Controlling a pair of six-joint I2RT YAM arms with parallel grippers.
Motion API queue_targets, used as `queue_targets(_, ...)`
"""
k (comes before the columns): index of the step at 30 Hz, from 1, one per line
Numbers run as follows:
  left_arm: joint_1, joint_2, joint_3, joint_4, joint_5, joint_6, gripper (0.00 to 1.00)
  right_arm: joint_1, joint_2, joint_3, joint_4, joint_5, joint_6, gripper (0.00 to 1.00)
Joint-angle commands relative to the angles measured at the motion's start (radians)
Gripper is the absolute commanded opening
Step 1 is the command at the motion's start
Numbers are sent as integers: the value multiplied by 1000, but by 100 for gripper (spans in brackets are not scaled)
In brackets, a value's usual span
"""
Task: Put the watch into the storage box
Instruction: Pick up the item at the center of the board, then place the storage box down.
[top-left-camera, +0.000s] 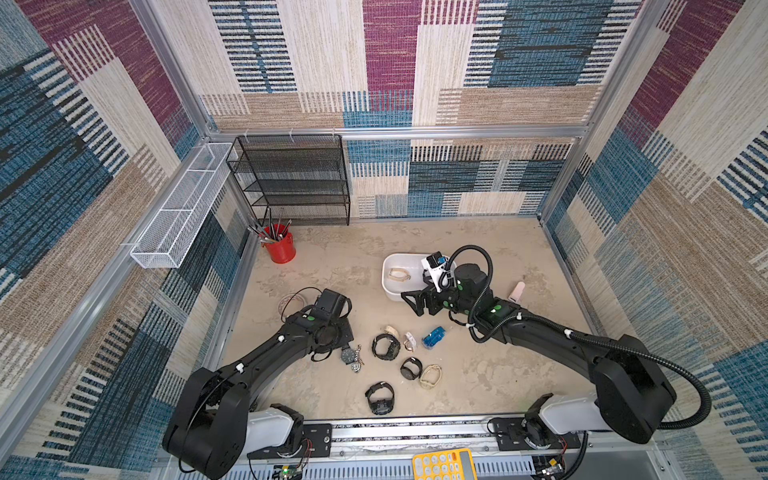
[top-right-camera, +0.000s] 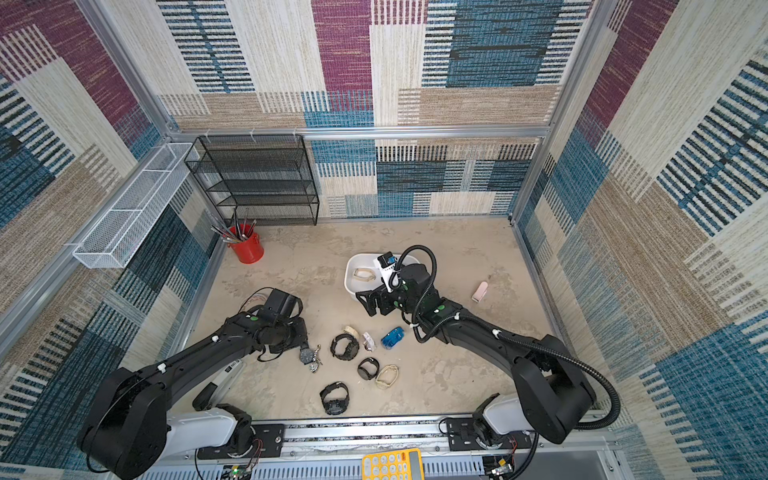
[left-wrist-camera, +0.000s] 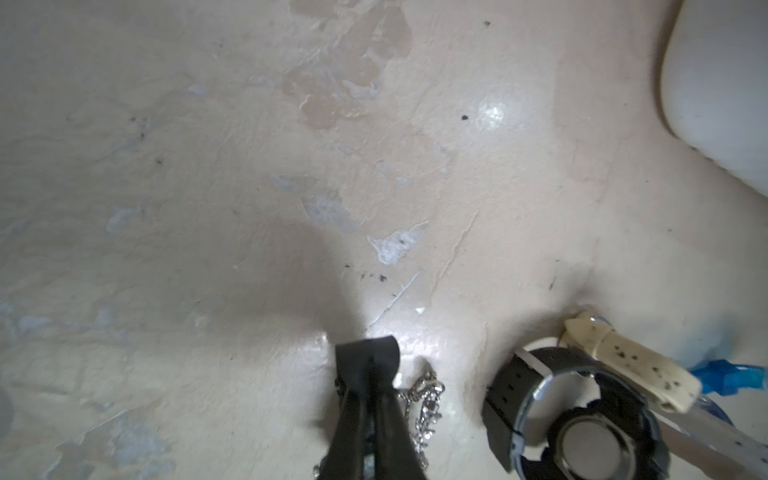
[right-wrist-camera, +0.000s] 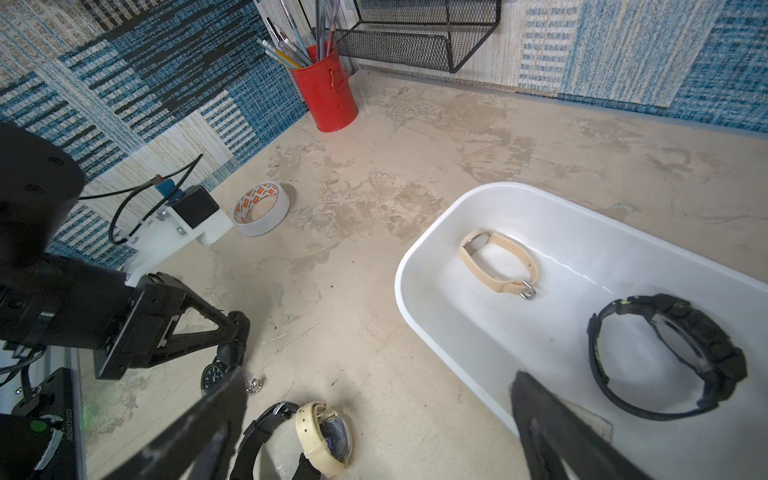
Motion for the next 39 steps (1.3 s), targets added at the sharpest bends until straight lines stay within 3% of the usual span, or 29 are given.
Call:
queue_targets(1, 1, -14, 28, 23, 21, 22, 5, 3, -14, -9, 55, -55, 9, 100)
queue_targets(14, 2, -58, 162, 47, 88, 108, 6, 8, -32, -50, 74, -78, 33, 100)
queue_targets(23, 1, 3, 261, 123, 158, 139, 8, 9, -43, -60, 64, -72, 38, 100)
queue_targets(29, -2, 74, 321, 174, 216, 139, 8, 10, -49, -47, 43, -34, 74, 100)
queue_targets(39, -33, 196, 438, 247, 239, 151, 9, 10, -23, -15, -33, 137, 155, 100)
